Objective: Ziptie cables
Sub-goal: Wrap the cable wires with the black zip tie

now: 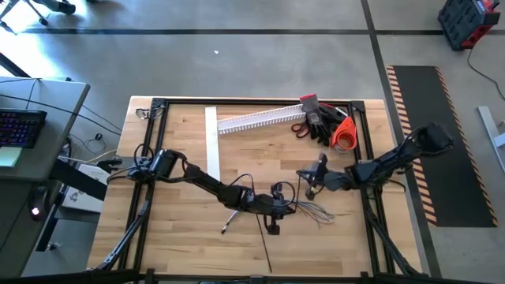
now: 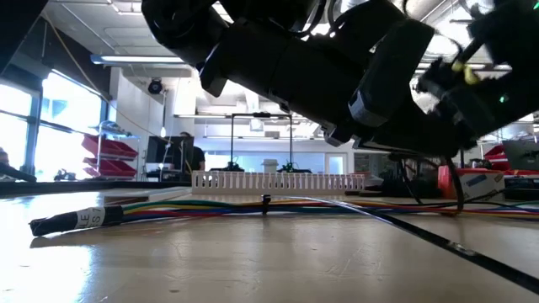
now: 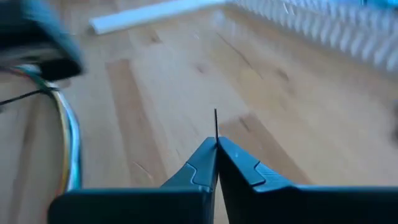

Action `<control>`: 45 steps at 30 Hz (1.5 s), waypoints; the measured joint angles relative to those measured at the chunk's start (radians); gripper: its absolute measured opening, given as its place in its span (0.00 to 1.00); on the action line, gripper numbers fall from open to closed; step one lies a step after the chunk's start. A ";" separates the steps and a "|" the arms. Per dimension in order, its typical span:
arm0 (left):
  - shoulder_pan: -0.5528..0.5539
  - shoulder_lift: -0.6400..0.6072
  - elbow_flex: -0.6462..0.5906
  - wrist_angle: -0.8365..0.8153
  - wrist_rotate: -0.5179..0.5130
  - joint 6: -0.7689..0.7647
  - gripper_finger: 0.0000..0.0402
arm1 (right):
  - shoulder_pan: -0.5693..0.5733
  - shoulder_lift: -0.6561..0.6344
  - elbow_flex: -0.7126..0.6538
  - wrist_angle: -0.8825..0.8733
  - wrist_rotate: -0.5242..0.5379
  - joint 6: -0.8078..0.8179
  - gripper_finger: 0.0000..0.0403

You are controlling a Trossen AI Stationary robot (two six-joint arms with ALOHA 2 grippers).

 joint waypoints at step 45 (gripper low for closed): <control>0.033 -0.041 0.000 -0.067 0.154 -0.025 0.00 | 0.478 0.438 0.561 -0.688 0.558 -0.659 0.00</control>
